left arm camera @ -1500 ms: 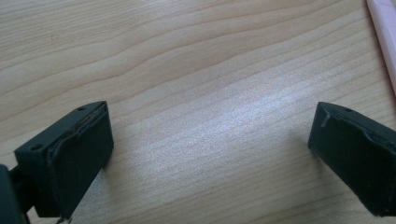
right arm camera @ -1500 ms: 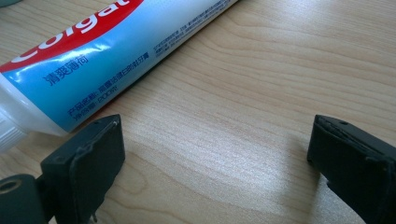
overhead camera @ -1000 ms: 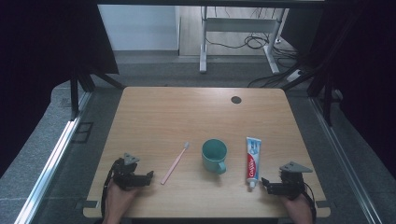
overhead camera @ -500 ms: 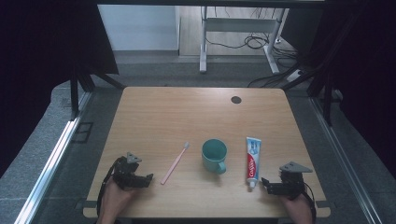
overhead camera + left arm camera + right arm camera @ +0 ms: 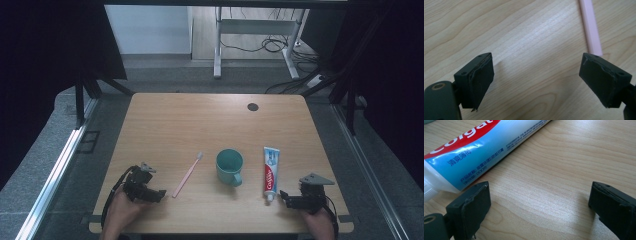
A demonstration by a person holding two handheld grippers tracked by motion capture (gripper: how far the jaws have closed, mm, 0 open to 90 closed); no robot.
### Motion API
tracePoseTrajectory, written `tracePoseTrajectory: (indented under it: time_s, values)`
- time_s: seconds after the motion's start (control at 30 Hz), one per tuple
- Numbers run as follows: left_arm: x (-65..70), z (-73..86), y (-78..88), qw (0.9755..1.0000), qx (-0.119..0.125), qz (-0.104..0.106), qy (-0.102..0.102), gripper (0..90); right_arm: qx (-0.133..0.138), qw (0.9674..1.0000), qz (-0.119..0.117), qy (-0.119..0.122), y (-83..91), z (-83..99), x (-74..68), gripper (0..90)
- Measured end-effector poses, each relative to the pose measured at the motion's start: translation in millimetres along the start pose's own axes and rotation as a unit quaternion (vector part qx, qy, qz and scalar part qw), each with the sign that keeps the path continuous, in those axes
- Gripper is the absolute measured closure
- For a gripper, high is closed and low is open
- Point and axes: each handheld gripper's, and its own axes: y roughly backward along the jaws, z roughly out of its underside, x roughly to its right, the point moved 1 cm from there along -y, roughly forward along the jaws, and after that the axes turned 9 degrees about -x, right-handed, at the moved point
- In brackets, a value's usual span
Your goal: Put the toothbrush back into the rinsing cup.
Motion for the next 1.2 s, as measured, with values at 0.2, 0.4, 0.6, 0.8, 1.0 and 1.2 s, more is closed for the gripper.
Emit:
tracePoseTrajectory:
  time_s: [0.2, 0.4, 0.6, 0.8, 1.0, 1.2]
  values:
    - [8.0, -13.8, 1.7, 0.9994, -0.028, 0.002, -0.02, 14.2, 0.0, 1.0, 0.0, -0.001, 0.1, 0.0, -0.1, 4.0]
    - [13.9, -27.1, 0.7, 0.9978, -0.055, 0.005, -0.038, 14.8, 0.0, 1.0, 0.0, -0.001, 0.1, 0.0, -0.1, 4.0]
    - [17.7, -38.3, -2.1, 0.9959, -0.078, 0.004, -0.046, 15.2, 0.0, 1.0, 0.0, -0.001, 0.1, 0.0, -0.1, 4.0]
    - [22.2, -52.7, -6.0, 0.9932, -0.103, 0.001, -0.053, 15.5, 0.0, 1.0, 0.0, -0.001, 0.0, 0.0, -0.1, 4.0]
    - [25.5, -64.3, -9.1, 0.9908, -0.121, -0.002, -0.059, 16.3, -0.001, 1.0, 0.0, -0.001, 0.1, 0.0, -0.1, 4.0]
    - [27.5, -76.2, -12.5, 0.9882, -0.14, -0.005, -0.063, 17.9, -0.001, 1.0, 0.0, -0.001, 0.1, 0.0, -0.1, 4.0]
